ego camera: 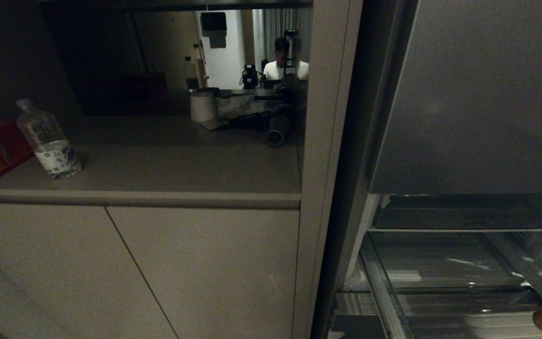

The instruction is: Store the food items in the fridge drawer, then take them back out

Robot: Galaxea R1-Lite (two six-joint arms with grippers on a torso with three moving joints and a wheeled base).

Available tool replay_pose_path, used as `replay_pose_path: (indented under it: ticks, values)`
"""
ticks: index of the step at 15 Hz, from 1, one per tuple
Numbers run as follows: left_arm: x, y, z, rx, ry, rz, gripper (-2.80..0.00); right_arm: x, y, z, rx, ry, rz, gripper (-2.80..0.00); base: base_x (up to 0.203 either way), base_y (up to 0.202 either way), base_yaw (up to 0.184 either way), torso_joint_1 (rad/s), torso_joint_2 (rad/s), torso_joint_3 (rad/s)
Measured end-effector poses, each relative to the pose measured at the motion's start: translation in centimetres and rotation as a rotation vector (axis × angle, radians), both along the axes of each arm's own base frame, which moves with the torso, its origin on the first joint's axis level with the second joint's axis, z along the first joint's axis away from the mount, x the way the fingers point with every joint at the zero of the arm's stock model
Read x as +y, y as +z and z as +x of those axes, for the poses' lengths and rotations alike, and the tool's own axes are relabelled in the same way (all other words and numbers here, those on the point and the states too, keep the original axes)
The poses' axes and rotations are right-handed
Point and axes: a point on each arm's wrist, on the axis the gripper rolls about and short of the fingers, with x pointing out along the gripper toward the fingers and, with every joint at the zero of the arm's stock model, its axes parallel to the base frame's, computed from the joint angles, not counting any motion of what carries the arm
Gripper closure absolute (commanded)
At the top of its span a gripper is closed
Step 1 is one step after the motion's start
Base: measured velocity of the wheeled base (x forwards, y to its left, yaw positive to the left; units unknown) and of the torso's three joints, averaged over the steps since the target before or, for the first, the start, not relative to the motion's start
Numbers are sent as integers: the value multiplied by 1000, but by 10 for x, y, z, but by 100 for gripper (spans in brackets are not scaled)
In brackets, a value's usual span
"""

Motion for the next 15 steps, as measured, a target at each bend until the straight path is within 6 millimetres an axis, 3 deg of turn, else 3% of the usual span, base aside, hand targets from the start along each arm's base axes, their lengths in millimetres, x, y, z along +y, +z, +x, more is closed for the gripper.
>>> replay_pose_path:
  ticks: [3, 12, 15]
  values:
    - [0, 0, 0, 0, 0, 0, 0, 0, 0, 0, 1, 0, 2, 0, 0, 31, 0, -2, 1, 0]
    - [0, 0, 0, 0, 0, 0, 0, 0, 0, 0, 1, -1, 11, 0, 0, 191, -1, 1, 3, 4]
    - [0, 0, 0, 0, 0, 0, 0, 0, 0, 0, 0, 0, 14, 0, 0, 65, -1, 3, 0, 0]
